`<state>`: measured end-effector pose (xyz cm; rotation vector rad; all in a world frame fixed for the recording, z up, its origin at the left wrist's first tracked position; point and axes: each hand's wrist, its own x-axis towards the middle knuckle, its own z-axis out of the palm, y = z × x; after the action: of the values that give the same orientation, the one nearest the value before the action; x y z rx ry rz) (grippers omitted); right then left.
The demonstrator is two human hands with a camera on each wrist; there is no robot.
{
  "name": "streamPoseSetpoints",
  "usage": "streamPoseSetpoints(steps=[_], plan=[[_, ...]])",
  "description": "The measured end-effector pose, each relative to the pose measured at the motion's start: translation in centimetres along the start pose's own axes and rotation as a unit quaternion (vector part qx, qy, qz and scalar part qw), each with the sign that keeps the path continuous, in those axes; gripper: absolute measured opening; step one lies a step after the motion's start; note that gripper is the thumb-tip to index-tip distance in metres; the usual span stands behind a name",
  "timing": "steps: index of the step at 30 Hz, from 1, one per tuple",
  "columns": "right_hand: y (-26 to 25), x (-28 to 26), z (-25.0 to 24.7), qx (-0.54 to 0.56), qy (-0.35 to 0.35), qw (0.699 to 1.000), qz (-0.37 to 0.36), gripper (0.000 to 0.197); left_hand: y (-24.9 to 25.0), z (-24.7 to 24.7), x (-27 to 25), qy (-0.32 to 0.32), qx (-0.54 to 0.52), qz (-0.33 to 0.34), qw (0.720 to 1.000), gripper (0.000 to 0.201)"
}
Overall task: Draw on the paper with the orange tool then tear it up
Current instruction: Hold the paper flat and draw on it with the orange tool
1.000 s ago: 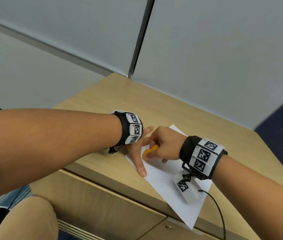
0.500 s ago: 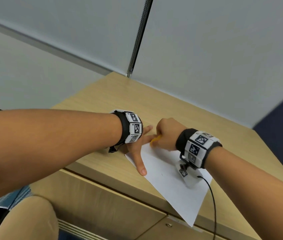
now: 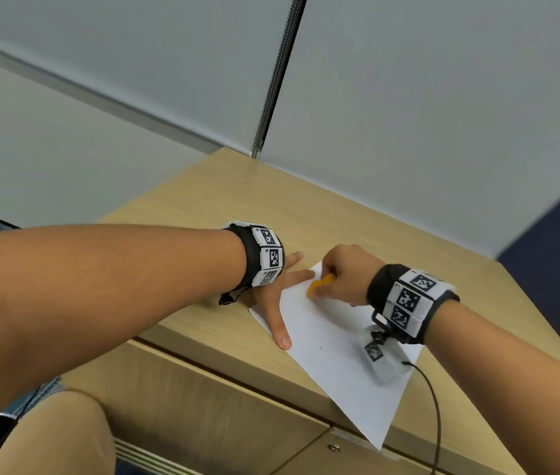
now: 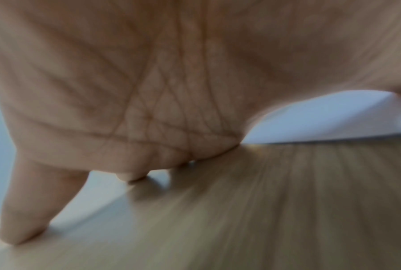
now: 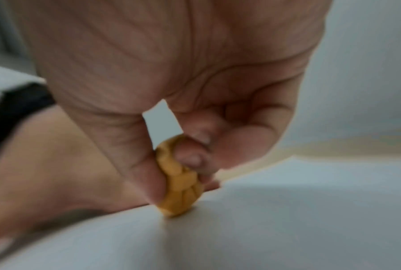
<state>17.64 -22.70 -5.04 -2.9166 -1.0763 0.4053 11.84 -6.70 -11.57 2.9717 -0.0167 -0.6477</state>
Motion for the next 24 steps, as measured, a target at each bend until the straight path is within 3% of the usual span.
streamPoseSetpoints(steps=[2,6,10,13,16,20,24], plan=[[2.2,-0.8,-0.8,0.03,-0.01,0.998,0.05,0.03,0.9,-1.4,-1.1,-0.045,0.061,0.007,0.997,0.146],[4.3,-3.1,-0.2,0.0,-0.032,0.995,0.099,0.035,0.9,-1.6,-1.5,-0.031,0.081,0.007,0.996,0.142],[4.0,-4.2,0.8,-0.027,-0.026,0.995,0.087,0.032,1.5,-2.0,-2.0,-0.045,0.077,-0.005,0.996,0.142],[4.1,-4.3,1.0,-0.031,-0.03,0.997,0.069,0.033,1.6,-2.3,-2.2,-0.09,0.072,-0.025,0.993,0.148],[4.3,-4.2,1.5,-0.03,-0.03,0.998,0.053,0.037,1.5,-2.3,-3.0,-0.115,0.049,-0.023,0.992,0.138],[4.7,-4.4,2.0,-0.023,-0.022,0.999,0.033,0.039,1.0,-1.0,-3.7,-0.093,0.074,-0.009,0.993,0.143],[5.0,-4.6,2.4,-0.031,-0.019,0.999,0.015,0.039,0.9,-1.9,-4.5,-0.079,0.064,0.025,0.995,0.126]])
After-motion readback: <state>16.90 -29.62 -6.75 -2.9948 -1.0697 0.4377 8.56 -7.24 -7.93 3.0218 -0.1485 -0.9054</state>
